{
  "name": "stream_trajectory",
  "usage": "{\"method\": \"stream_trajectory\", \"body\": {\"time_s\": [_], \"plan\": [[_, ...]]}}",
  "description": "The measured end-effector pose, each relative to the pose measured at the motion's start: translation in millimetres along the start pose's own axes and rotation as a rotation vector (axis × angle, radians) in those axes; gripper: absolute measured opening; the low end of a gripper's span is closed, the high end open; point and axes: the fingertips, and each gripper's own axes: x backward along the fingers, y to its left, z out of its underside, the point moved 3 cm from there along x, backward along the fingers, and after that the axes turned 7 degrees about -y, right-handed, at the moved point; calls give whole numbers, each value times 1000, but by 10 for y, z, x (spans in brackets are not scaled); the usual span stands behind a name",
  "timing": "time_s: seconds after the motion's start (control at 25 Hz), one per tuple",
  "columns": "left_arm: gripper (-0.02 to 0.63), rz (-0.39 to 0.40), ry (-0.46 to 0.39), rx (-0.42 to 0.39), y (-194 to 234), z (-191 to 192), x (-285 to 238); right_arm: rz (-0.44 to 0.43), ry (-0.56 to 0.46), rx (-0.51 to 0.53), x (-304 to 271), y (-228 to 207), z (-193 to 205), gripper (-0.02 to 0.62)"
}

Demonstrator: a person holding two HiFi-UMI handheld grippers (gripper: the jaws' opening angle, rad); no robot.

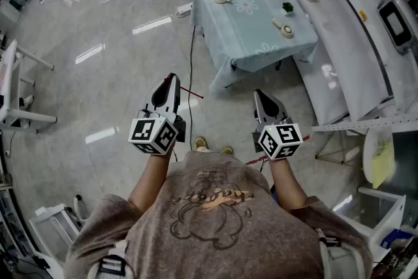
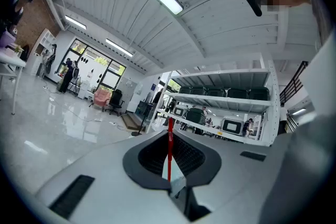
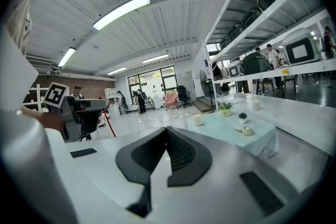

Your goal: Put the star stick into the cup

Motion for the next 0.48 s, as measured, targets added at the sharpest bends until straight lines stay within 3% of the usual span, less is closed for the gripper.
{"method": "stream_trajectory", "body": {"time_s": [0.48], "plan": [[32,50,9,5,478,-48,-242,73,-4,-11,-382,147,22,2]]}}
